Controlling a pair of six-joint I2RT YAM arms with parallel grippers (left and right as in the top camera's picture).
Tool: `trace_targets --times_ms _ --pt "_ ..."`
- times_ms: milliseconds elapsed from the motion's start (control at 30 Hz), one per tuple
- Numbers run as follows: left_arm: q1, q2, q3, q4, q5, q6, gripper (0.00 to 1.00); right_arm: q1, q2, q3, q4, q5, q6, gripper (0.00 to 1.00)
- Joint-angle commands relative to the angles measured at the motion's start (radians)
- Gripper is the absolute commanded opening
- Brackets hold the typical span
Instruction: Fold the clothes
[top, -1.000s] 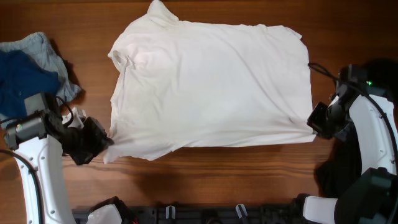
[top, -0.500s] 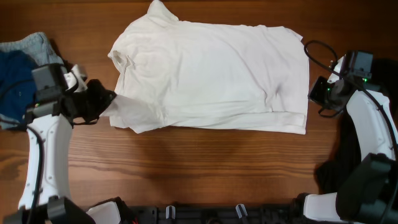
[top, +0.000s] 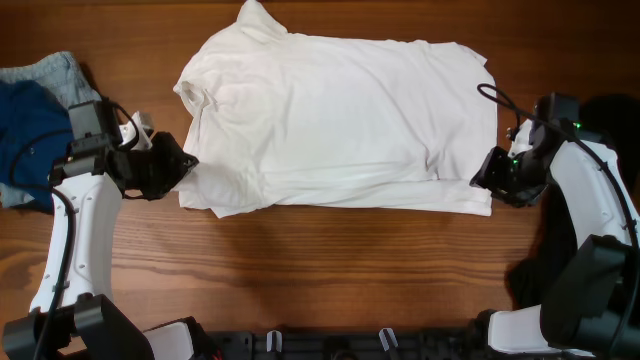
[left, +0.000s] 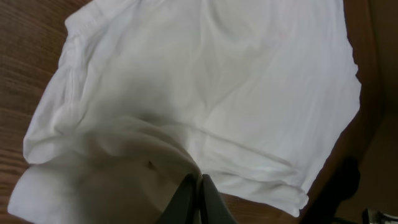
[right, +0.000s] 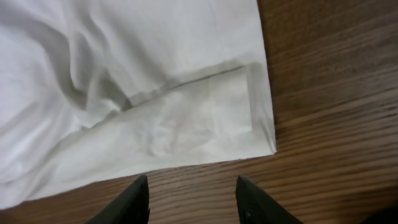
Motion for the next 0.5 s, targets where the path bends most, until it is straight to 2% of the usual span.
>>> trace_targets --times_ms 0,200,433,467 --pt "-0.003 0.004 -0.008 -0.014 -0.003 -0.002 0.04 0.005 0.013 -0.051 0.0 -0.021 0.209 0.45" --pt "-0.003 0.004 -0.008 -0.014 -0.003 -0.002 0.04 0.033 0.013 -0.193 0.186 -0.079 0.309 0.45" --pt "-0.003 0.004 -0.008 -0.014 -0.003 -0.002 0.04 0.033 0.013 -0.206 0.279 -0.086 0.377 0.44" --pt "-0.003 0.004 -0.008 -0.014 -0.003 -0.002 0.04 0.033 0.013 -0.206 0.282 -0.086 0.377 0.41"
